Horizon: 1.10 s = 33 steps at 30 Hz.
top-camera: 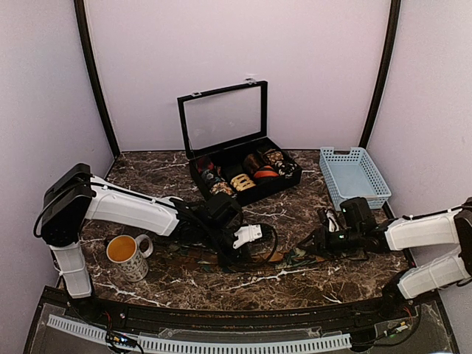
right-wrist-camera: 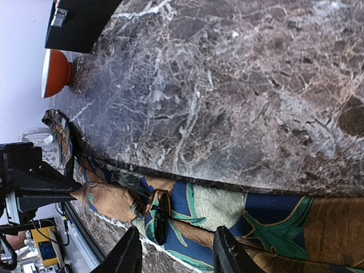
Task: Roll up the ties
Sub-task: Tie the tie at the center of the board.
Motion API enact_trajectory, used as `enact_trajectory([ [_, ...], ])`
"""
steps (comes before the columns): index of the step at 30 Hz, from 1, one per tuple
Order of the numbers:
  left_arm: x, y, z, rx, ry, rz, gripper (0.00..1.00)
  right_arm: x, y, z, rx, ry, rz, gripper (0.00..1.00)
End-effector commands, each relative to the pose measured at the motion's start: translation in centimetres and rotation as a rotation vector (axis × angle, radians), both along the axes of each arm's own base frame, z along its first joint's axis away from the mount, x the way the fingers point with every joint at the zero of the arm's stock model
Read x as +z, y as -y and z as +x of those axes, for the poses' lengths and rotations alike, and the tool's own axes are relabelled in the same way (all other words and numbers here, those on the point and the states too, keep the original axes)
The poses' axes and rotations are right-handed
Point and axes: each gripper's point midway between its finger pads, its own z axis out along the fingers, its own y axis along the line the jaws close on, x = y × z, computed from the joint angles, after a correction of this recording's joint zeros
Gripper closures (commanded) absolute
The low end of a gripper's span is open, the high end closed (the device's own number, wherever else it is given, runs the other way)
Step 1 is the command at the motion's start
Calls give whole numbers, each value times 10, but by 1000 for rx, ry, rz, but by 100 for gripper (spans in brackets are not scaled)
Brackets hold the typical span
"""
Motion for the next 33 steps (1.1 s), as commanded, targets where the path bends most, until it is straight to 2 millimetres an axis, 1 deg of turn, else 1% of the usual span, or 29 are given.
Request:
enact_trajectory([
  [1, -1, 3, 0, 16, -20, 14, 100, -4, -1, -1, 16, -6, 7, 57],
  [7, -2, 9, -2, 10, -36, -3, 100, -8, -1, -2, 20, -13, 0, 57],
  [13, -1, 21, -3, -2, -49, -34, 100, -12, 0, -2, 17, -23, -1, 57],
  [18, -7, 31, -4, -14, -63, -31, 100, -12, -2, -3, 22, -27, 1, 57],
  [28, -6, 45, 1, -11, -66, -66, 100, -17, -1, -7, 25, -43, 5, 59],
  [33, -10, 53, 2, -11, -73, -75, 100, -16, -2, -6, 30, -42, 13, 60],
])
